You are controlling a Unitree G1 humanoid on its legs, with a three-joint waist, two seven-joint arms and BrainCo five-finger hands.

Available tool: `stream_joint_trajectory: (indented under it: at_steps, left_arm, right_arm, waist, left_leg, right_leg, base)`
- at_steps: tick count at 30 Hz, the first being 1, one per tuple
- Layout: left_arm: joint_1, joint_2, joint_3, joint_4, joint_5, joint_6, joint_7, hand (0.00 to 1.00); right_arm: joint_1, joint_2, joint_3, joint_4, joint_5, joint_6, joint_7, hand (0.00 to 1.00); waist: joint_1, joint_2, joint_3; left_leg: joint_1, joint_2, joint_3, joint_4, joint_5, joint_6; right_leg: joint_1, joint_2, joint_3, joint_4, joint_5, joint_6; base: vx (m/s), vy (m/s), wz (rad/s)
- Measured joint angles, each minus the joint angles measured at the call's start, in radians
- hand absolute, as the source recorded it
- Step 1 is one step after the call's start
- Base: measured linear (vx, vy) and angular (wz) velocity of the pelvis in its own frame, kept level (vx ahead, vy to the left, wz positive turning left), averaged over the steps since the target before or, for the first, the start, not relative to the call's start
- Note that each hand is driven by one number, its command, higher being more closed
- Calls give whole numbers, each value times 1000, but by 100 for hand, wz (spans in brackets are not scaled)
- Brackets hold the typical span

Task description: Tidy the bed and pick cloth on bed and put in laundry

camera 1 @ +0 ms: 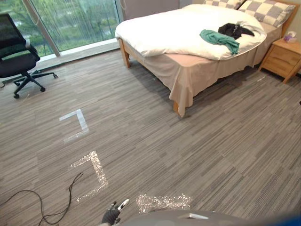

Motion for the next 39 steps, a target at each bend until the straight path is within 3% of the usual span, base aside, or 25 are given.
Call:
stream_joint_trajectory:
  at_steps: [4,8,21,22,23,24,25,26,27,28,29,32,35,38,39]
  left_arm:
    - [-19,-2,0,0,20,0,-26,0]
    - [-35,-5,0,1,24,7,-46,0]
    - [-41,-12,34,-2,82,24,-64,0]
    - [-41,-10,34,-2,84,24,-69,0]
    - [-41,-9,34,-2,102,26,-69,0]
    - [-41,-3,33,-2,117,30,-69,0]
    - [-41,-7,32,-1,144,35,-68,0]
    - [-39,-11,32,-1,166,40,-67,0]
    - [-38,-10,33,-2,168,40,-67,0]
    - [-20,-8,54,-1,175,47,-67,0]
    - [-10,-11,78,-2,174,48,-67,0]
    - [-4,-15,102,-5,143,62,-70,0]
    - [-28,-16,117,-7,137,93,-68,0]
    - [-46,-16,145,-21,160,114,-54,0]
    - [-52,-25,153,-26,177,117,-39,0]
  right_arm:
    - [-17,5,-14,3,0,0,0,0]
    - [-30,6,-17,3,-8,1,1,0]
    - [-48,7,-36,3,3,25,-4,0]
    - [-48,11,-47,1,12,25,-5,0]
    - [-47,15,-59,-1,17,23,-10,0]
    - [-43,17,-66,-2,34,20,-14,0]
    - [-29,17,-81,-6,54,18,-18,0]
    - [-29,17,-86,-16,74,14,-20,0]
    - [-29,17,-87,-17,75,13,-20,0]
    - [-29,17,-95,-21,100,3,-20,0]
    - [-24,21,-95,-20,110,-2,-19,0]
    - [-17,41,-107,-21,131,-1,-16,0]
    - [-15,51,-124,-48,149,15,-15,0]
    - [6,49,-77,-68,145,27,-1,0]
    - [25,47,-73,-81,143,28,6,0]
  waist:
    - [-1,-3,2]
    - [-1,0,14]
    - [-3,3,28]
    - [-3,-2,32]
    - [-5,-5,37]
    - [-6,-7,39]
    - [-9,-1,42]
    - [-2,3,54]
    - [-2,4,55]
    - [-9,7,63]
    - [-9,0,64]
    - [-16,1,61]
    - [-29,6,73]
    - [-31,-11,87]
    - [-32,-6,89]
  left_leg:
    - [25,-1,2,-30,0,-4]
    - [51,1,3,-30,-7,-23]
    - [75,-1,5,-45,-9,-26]
    - [75,-9,5,-46,-9,-25]
    - [75,-17,4,-44,-16,-14]
    - [76,-25,3,-42,-24,-2]
    - [77,-33,6,-33,-37,20]
    - [77,-36,24,-21,-45,34]
    - [78,-35,27,-20,-46,37]
    - [100,-33,54,-13,-52,52]
    - [116,-30,63,-10,-57,58]
    - [123,19,69,22,-92,32]
    - [110,109,81,61,-135,-23]
    - [152,160,123,108,-213,-90]
    - [183,183,137,124,-251,-106]
  right_leg:
    - [31,2,-10,-32,7,13]
    - [59,1,-18,-34,10,56]
    - [62,-1,-16,-24,2,46]
    - [47,-10,-16,11,-25,27]
    - [13,-25,-17,85,-67,37]
    - [-14,-42,-18,147,-102,73]
    - [-81,-68,-14,312,-131,119]
    - [-165,-93,-9,496,-123,122]
    - [-174,-95,-8,513,-122,121]
    - [-248,-132,-22,684,-106,89]
    - [-251,-146,-27,690,-119,85]
    - [-211,-132,-45,448,-116,84]
    - [-221,-88,-88,200,-26,75]
    - [-256,-112,-102,163,34,80]
    - [-269,-119,-121,242,87,42]
  base:
    - [107,-9,-1]
    - [76,-2,3]
    - [-36,-13,-1]
    - [-71,-7,2]
    - [-66,1,7]
    - [-53,17,6]
    - [-67,37,-6]
    - [-79,45,-12]
    - [-60,61,-22]
    - [10,68,-25]
    - [62,66,-30]
    - [105,-27,-20]
    - [174,-180,-24]
    - [280,-317,-38]
    - [380,-385,-24]
